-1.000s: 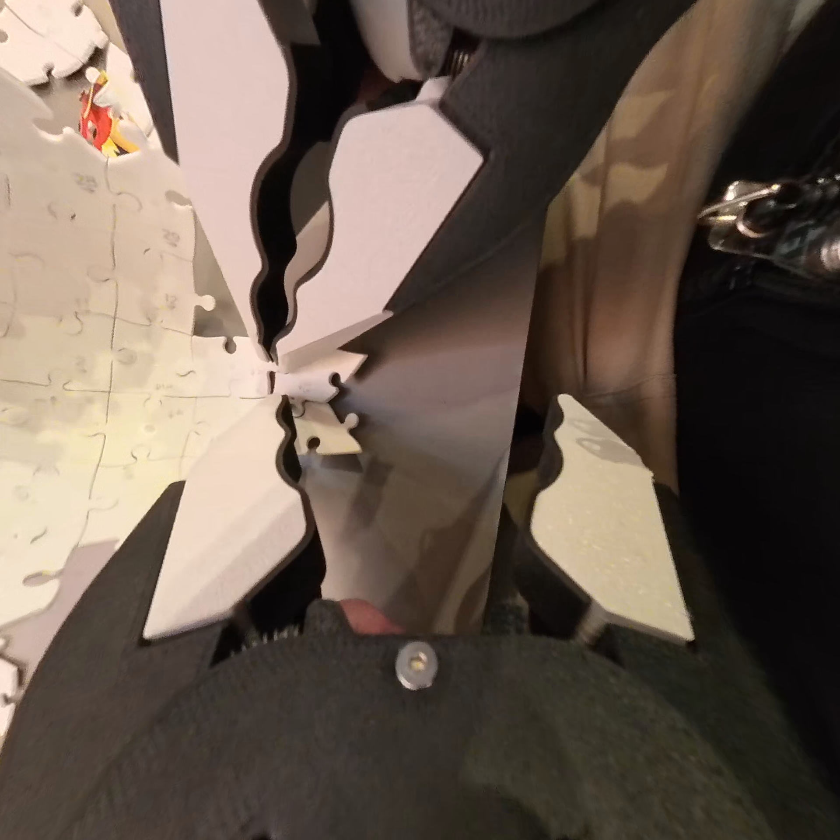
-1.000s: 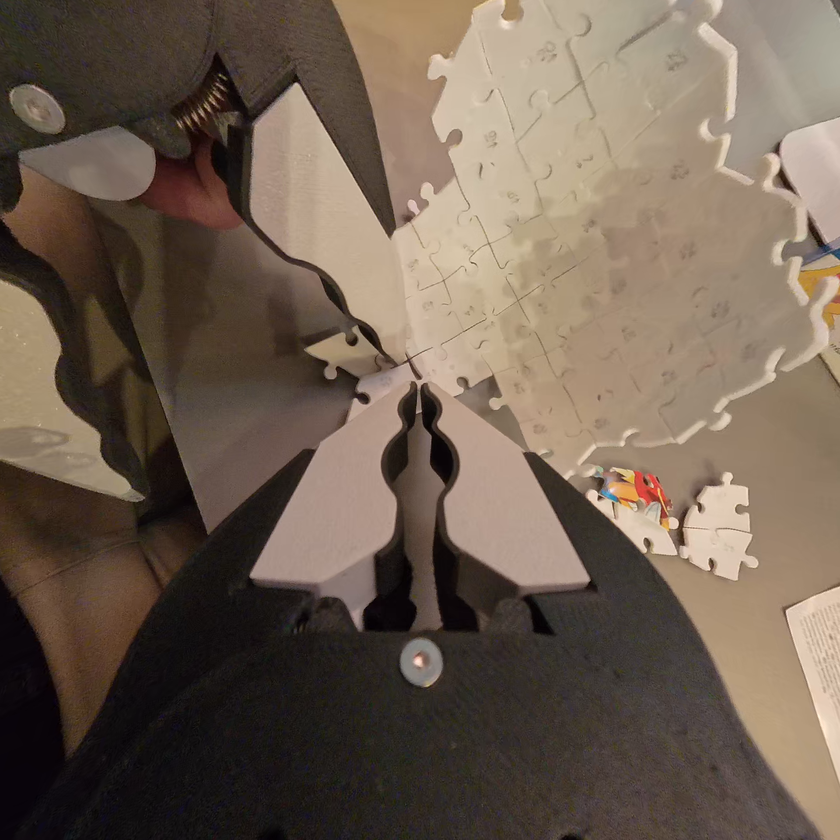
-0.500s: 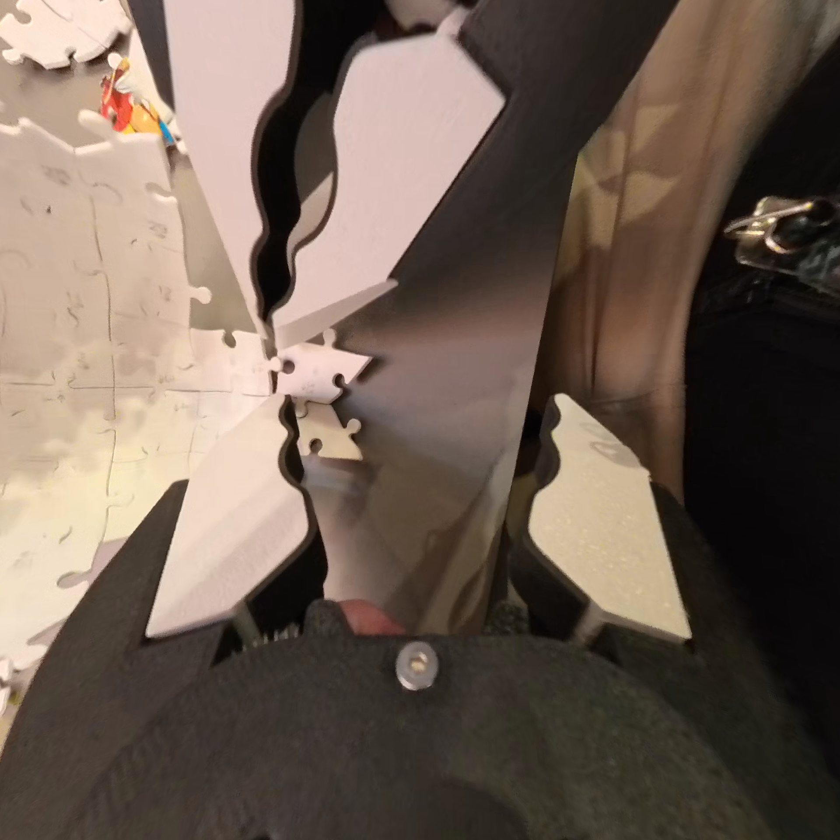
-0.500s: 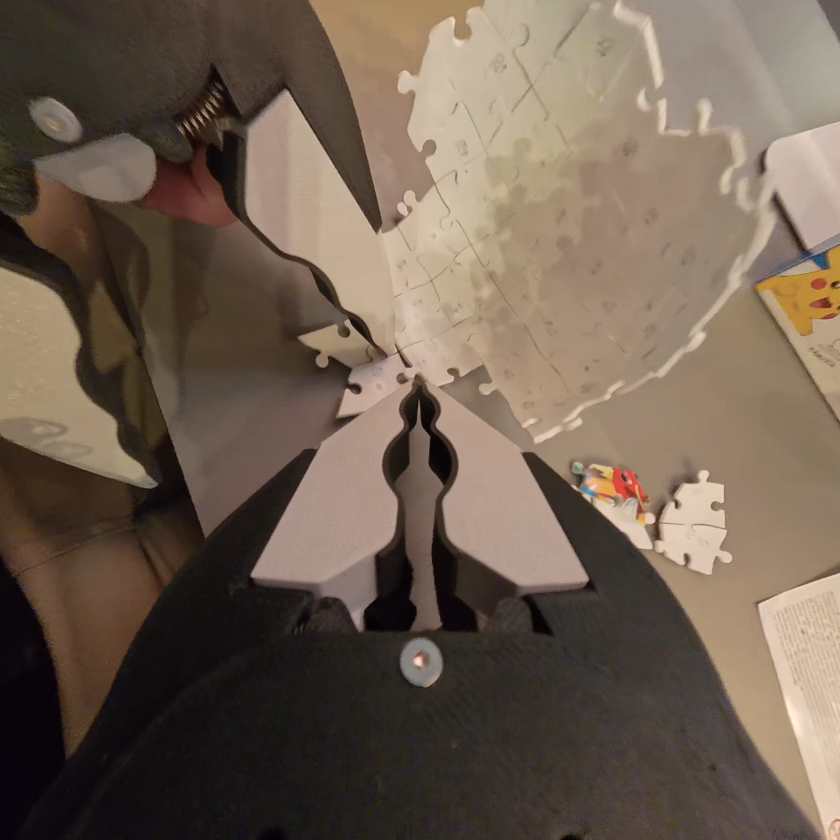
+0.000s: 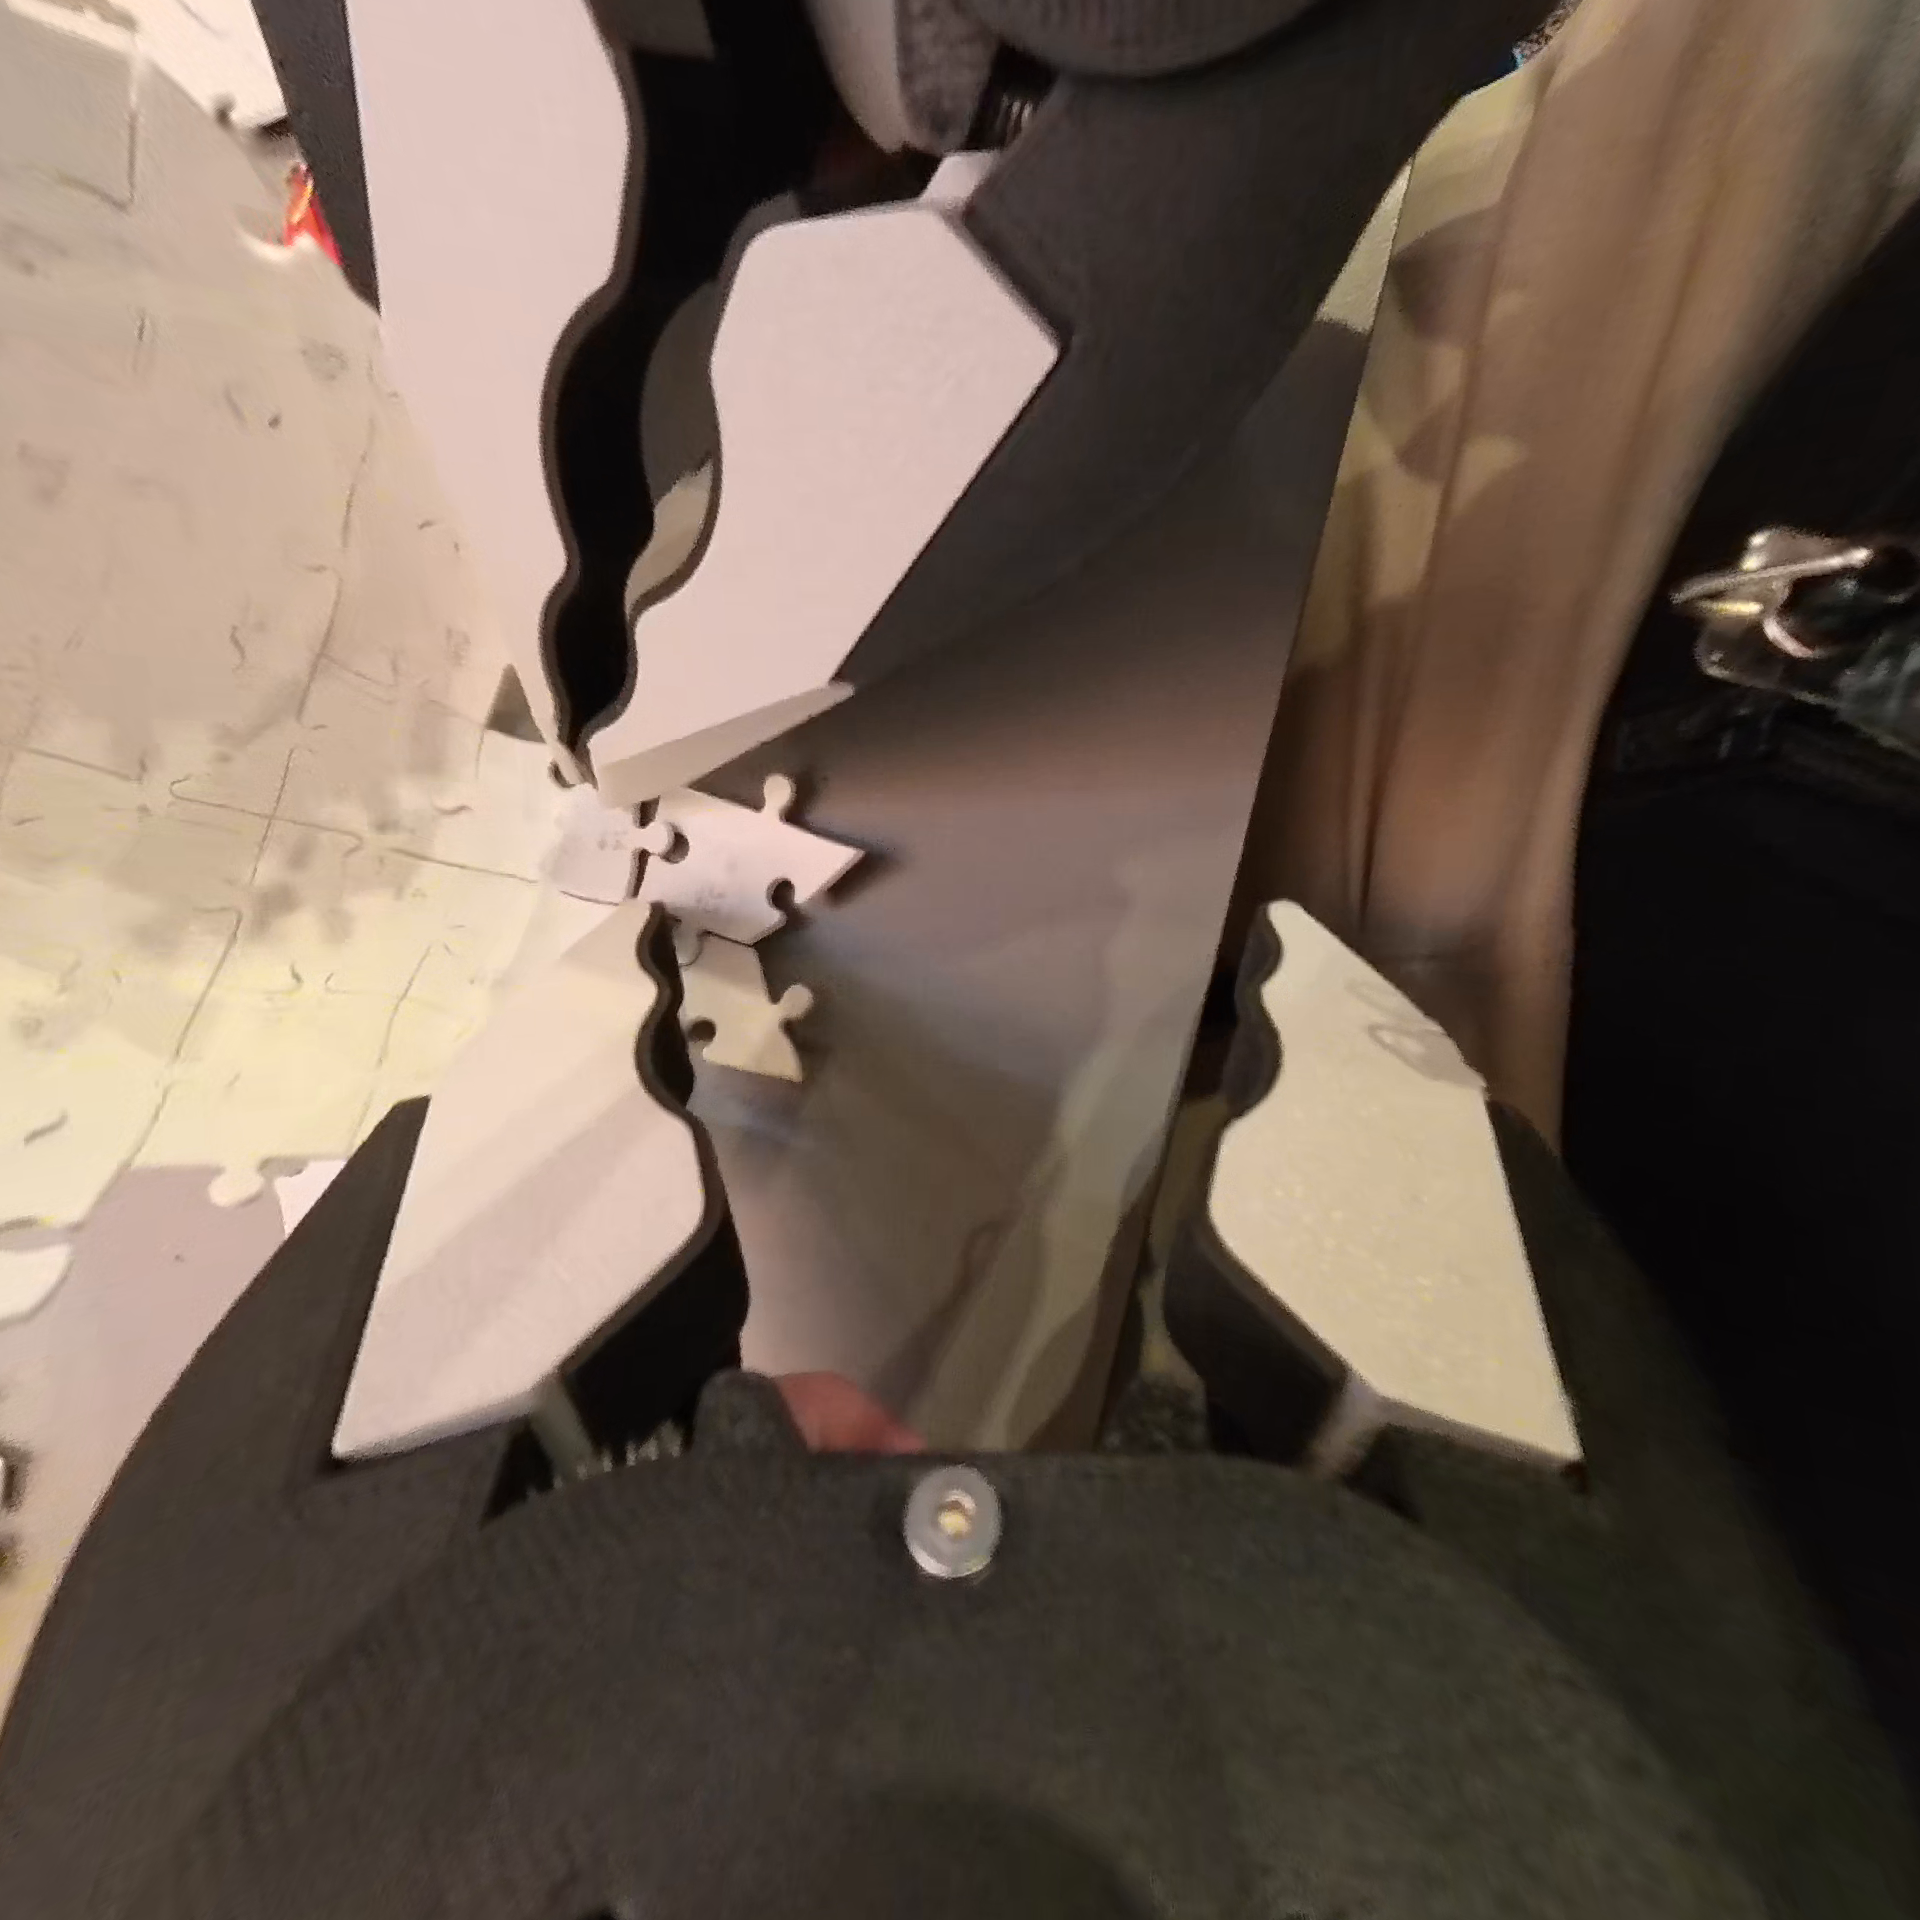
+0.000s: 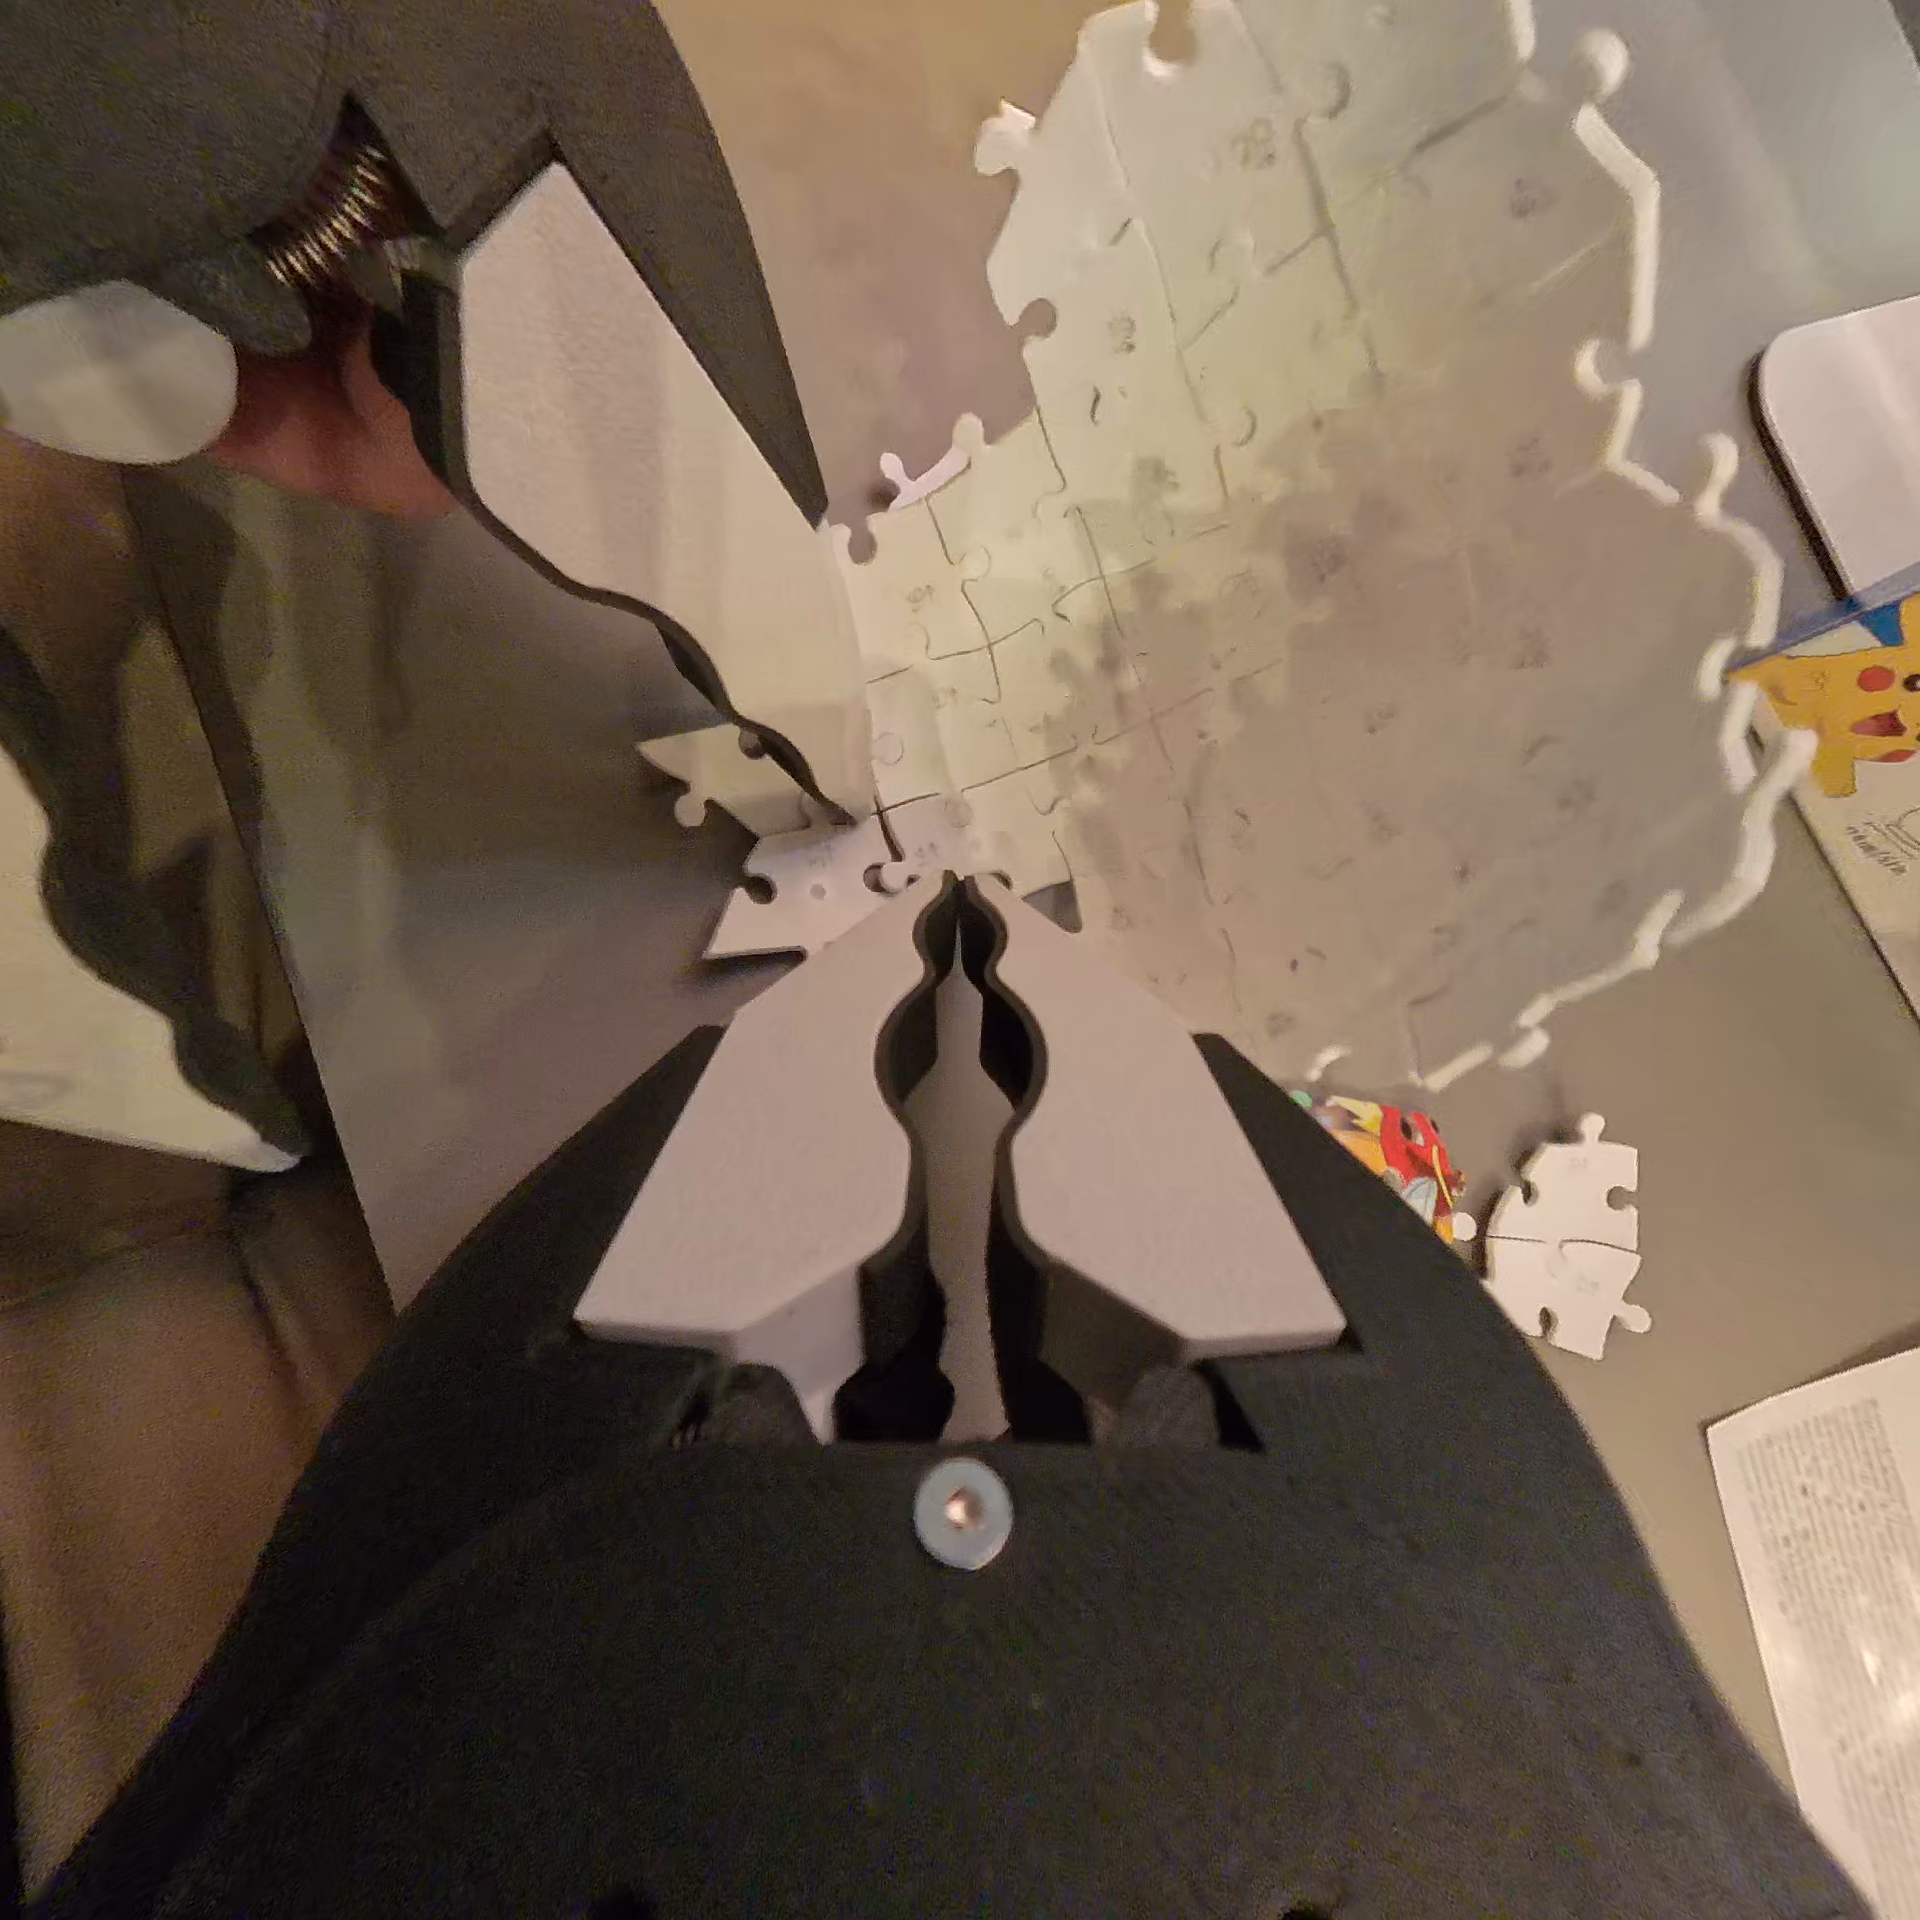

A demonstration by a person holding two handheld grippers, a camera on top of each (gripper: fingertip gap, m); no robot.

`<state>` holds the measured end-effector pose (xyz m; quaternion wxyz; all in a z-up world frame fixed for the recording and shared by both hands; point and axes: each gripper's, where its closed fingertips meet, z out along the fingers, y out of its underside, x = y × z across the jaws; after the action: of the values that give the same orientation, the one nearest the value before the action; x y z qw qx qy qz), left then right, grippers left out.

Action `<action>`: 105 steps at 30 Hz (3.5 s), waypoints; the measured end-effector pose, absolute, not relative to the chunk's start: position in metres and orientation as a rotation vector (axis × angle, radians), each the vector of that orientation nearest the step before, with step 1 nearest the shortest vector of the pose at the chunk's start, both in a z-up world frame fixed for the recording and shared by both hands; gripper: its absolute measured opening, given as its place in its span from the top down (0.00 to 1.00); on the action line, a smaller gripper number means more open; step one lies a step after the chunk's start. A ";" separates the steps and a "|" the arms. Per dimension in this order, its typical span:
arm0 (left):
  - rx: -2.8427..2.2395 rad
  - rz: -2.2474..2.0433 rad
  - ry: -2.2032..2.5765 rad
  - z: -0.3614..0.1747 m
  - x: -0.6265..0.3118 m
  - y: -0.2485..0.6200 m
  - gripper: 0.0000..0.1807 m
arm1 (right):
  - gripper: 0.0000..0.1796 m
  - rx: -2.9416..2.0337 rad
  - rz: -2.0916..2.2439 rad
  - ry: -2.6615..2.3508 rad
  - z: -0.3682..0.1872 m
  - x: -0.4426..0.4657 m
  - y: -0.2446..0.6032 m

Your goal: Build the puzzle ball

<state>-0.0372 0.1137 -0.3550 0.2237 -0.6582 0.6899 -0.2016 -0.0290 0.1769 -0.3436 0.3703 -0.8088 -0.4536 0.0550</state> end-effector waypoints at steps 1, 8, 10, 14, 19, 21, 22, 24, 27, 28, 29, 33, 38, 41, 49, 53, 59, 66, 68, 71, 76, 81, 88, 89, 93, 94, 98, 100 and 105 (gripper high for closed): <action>-1.818 -0.554 1.896 -0.355 -0.036 0.114 0.44 | 1.00 -2.075 0.151 -1.171 -0.344 -0.030 0.175; -1.836 -0.553 1.849 -0.353 -0.037 0.116 0.45 | 1.00 -2.092 0.195 -1.137 -0.346 -0.034 0.172; -1.828 -0.577 1.821 -0.347 -0.038 0.115 0.46 | 1.00 -2.102 0.220 -1.116 -0.346 -0.034 0.173; -1.776 -0.625 1.808 -0.334 -0.036 0.104 0.52 | 1.00 -2.105 0.232 -1.107 -0.345 -0.032 0.172; -1.730 -0.582 1.900 -0.346 -0.034 0.092 0.51 | 1.00 -2.113 0.243 -1.092 -0.344 -0.032 0.173; -1.708 -0.512 1.917 -0.350 -0.030 0.094 0.50 | 1.00 -2.116 0.251 -1.085 -0.345 -0.033 0.173; -1.697 -0.504 1.914 -0.351 -0.029 0.094 0.50 | 1.00 -2.117 0.254 -1.084 -0.345 -0.032 0.173; -1.697 -0.482 1.916 -0.355 -0.028 0.095 0.51 | 1.00 -2.115 0.255 -1.080 -0.344 -0.032 0.174; -1.708 -0.450 1.913 -0.358 -0.030 0.098 0.51 | 1.00 -2.118 0.270 -1.072 -0.346 -0.034 0.173; -1.713 -0.450 1.909 -0.358 -0.030 0.099 0.51 | 1.00 -2.117 0.272 -1.071 -0.346 -0.034 0.173; -1.723 -0.441 1.901 -0.358 -0.031 0.100 0.51 | 1.00 -2.115 0.272 -1.072 -0.346 -0.034 0.173; -1.749 -0.400 1.886 -0.360 -0.035 0.105 0.51 | 1.00 -2.112 0.273 -1.072 -0.346 -0.034 0.173; -1.793 -0.357 1.848 -0.360 -0.038 0.108 0.52 | 1.00 -2.115 0.271 -1.071 -0.346 -0.033 0.173; -1.815 -0.333 1.829 -0.361 -0.038 0.108 0.52 | 1.00 -2.118 0.271 -1.068 -0.346 -0.034 0.173; -1.919 -0.397 1.673 -0.359 -0.031 0.109 0.49 | 1.00 -2.120 0.277 -1.065 -0.346 -0.033 0.173; -1.952 -0.397 1.600 -0.358 -0.027 0.108 0.47 | 1.00 -2.122 0.283 -1.063 -0.346 -0.033 0.172; -1.817 -0.425 1.666 -0.347 -0.019 0.098 0.58 | 1.00 -2.124 0.292 -1.055 -0.346 -0.033 0.172; -1.832 -0.364 1.716 -0.360 -0.018 0.102 0.54 | 1.00 -2.129 0.304 -1.051 -0.346 -0.033 0.173; -1.844 -0.359 1.695 -0.361 -0.017 0.102 0.53 | 1.00 -2.129 0.307 -1.050 -0.346 -0.033 0.173; -1.845 -0.357 1.687 -0.361 -0.017 0.103 0.51 | 1.00 -2.129 0.304 -1.052 -0.346 -0.033 0.173; -1.797 -0.363 1.713 -0.358 -0.019 0.102 0.54 | 1.00 -2.128 0.304 -1.051 -0.346 -0.033 0.173; -1.798 -0.384 1.687 -0.347 -0.030 0.101 0.60 | 1.00 -2.126 0.311 -1.049 -0.346 -0.033 0.173; -1.808 -0.331 1.723 -0.359 -0.030 0.100 0.58 | 1.00 -2.129 0.312 -1.045 -0.346 -0.033 0.173; -1.808 -0.335 1.720 -0.359 -0.029 0.100 0.57 | 1.00 -2.128 0.312 -1.045 -0.346 -0.033 0.173; -1.800 -0.323 1.722 -0.360 -0.027 0.101 0.56 | 1.00 -2.128 0.315 -1.044 -0.346 -0.033 0.173; -1.800 -0.320 1.726 -0.360 -0.027 0.101 0.56 | 1.00 -2.129 0.316 -1.043 -0.346 -0.033 0.173; -1.791 -0.332 1.714 -0.355 -0.031 0.099 0.59 | 1.00 -2.128 0.316 -1.043 -0.346 -0.033 0.172; -1.806 -0.316 1.724 -0.358 -0.034 0.101 0.59 | 1.00 -2.127 0.318 -1.042 -0.346 -0.033 0.173; -1.799 -0.293 1.729 -0.360 -0.032 0.103 0.57 | 1.00 -2.128 0.320 -1.038 -0.346 -0.033 0.173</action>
<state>-0.0323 0.1026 -0.3602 0.3094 -0.6808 0.6546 -0.1111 -0.0326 0.1725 -0.3460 0.3673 -0.8284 -0.4042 0.1244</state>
